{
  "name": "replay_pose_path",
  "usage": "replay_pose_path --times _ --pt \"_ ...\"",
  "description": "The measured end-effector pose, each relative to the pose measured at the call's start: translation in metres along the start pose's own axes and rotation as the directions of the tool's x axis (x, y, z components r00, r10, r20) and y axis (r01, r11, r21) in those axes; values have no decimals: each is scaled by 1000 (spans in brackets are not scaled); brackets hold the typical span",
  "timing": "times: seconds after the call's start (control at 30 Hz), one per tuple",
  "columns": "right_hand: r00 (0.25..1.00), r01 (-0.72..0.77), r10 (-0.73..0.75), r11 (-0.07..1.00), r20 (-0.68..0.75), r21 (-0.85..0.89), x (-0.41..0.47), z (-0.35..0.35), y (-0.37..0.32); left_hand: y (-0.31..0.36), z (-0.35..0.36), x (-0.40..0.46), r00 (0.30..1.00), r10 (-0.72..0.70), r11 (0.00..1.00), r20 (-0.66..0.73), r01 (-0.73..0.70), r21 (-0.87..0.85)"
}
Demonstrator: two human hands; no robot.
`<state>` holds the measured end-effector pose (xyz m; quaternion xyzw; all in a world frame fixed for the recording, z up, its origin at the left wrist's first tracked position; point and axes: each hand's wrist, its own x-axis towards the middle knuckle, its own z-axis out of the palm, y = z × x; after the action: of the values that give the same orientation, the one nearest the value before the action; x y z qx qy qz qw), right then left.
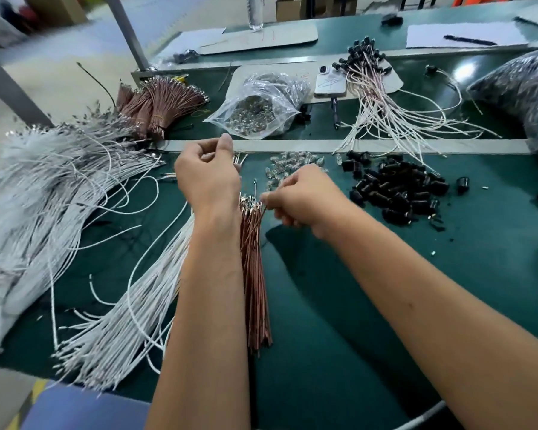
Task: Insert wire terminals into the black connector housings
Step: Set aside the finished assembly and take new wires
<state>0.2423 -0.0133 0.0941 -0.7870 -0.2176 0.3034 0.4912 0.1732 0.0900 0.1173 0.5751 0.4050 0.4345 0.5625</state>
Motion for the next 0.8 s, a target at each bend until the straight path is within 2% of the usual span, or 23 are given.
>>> replay_pose_path --times 0.1,0.17,0.2,0.3,0.4,0.43,0.5,0.6,0.63,0.7,0.8 --pt "999 33 -21 952 -42 305 -1 -26 -7 4 5 -6 983 15 990 185 -41 136" --pt "989 99 -37 888 -143 450 -3 -52 -10 8 13 -15 926 -46 979 374 -33 201" --pt "977 140 -40 858 -208 494 -5 -65 -11 11 18 -22 876 -98 977 472 -5 213" --pt "919 261 -36 802 -392 537 -11 -107 -10 14 39 -43 713 -211 975 668 105 196" --pt "867 340 -44 781 -496 524 -19 -138 0 10 66 -61 651 -221 973 726 193 124" --pt "861 348 -47 781 -507 519 -22 -144 5 7 76 -69 660 -212 970 721 231 74" --pt "867 320 -54 822 -495 472 -30 -149 21 2 97 -83 719 -193 924 668 362 -123" --pt "897 251 -122 932 -425 263 -43 -140 52 -6 120 -97 765 -228 716 602 551 -429" --pt "910 240 -156 953 -385 182 -47 -137 62 -10 125 -99 770 -241 664 591 574 -478" --pt "926 257 -232 965 -299 47 -51 -133 75 -18 132 -104 775 -233 625 588 582 -520" --pt "922 282 -271 959 -278 -2 -52 -134 82 -27 134 -113 777 -202 669 596 554 -495"
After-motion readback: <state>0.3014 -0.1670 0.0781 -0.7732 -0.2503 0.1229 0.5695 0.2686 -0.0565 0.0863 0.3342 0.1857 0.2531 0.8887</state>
